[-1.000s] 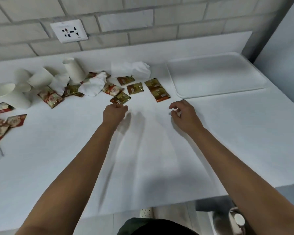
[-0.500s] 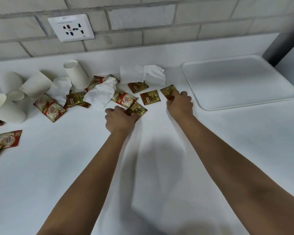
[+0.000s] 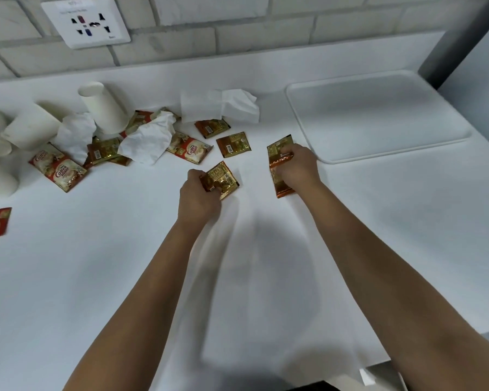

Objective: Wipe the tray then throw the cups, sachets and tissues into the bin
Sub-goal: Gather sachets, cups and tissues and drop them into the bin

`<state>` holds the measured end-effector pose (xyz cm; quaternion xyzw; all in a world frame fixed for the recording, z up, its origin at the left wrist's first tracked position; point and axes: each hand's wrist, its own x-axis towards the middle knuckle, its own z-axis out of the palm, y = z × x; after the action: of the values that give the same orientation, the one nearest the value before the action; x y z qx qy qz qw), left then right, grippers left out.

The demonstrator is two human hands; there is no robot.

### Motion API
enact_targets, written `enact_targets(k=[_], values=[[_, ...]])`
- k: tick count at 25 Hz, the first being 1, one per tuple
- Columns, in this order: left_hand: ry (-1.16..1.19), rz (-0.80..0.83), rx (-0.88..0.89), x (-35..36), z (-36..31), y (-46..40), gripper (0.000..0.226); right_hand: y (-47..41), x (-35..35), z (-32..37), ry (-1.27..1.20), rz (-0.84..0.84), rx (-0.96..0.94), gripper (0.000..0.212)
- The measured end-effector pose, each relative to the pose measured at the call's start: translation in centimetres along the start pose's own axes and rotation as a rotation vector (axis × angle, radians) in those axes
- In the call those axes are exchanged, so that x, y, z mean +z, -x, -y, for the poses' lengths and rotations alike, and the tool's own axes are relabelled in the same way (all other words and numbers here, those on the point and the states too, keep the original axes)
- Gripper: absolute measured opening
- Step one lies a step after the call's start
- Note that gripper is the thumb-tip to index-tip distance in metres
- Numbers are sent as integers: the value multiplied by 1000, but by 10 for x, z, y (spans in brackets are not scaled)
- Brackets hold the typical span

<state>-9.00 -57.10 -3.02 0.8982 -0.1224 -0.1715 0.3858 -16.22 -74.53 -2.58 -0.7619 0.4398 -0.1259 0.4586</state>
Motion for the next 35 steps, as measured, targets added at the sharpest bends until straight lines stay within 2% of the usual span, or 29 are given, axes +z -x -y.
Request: enact_targets(k=[4, 9, 14, 18, 20, 22, 25, 27, 30, 35], values=[[458, 105, -55, 22, -25, 31, 29, 38, -43, -21, -157, -123, -90, 42], [687, 297, 25, 71, -75, 91, 25, 89, -125, -70, -376, -327, -112, 36], [662, 464, 87, 140, -117, 186, 25, 152, -221, -153, -501, -583, -97, 44], [559, 499, 168, 209, -135, 273, 24, 209, -272, -261, -512, -830, -122, 41], [456, 537, 230, 241, -135, 309, 27, 235, -279, -322, -435, -884, -72, 34], [361, 625, 270, 274, -132, 344, 30, 262, -279, -382, -327, -867, 54, 31], [243, 714, 293, 310, -118, 376, 31, 289, -267, -441, -285, -747, 206, 35], [193, 736, 275, 331, -103, 383, 32, 294, -261, -464, -243, -596, 304, 30], [74, 748, 217, 358, -80, 384, 32, 300, -256, -491, -119, -376, 469, 38], [-75, 740, 133, 390, -56, 388, 39, 312, -256, -518, -52, -277, 544, 30]])
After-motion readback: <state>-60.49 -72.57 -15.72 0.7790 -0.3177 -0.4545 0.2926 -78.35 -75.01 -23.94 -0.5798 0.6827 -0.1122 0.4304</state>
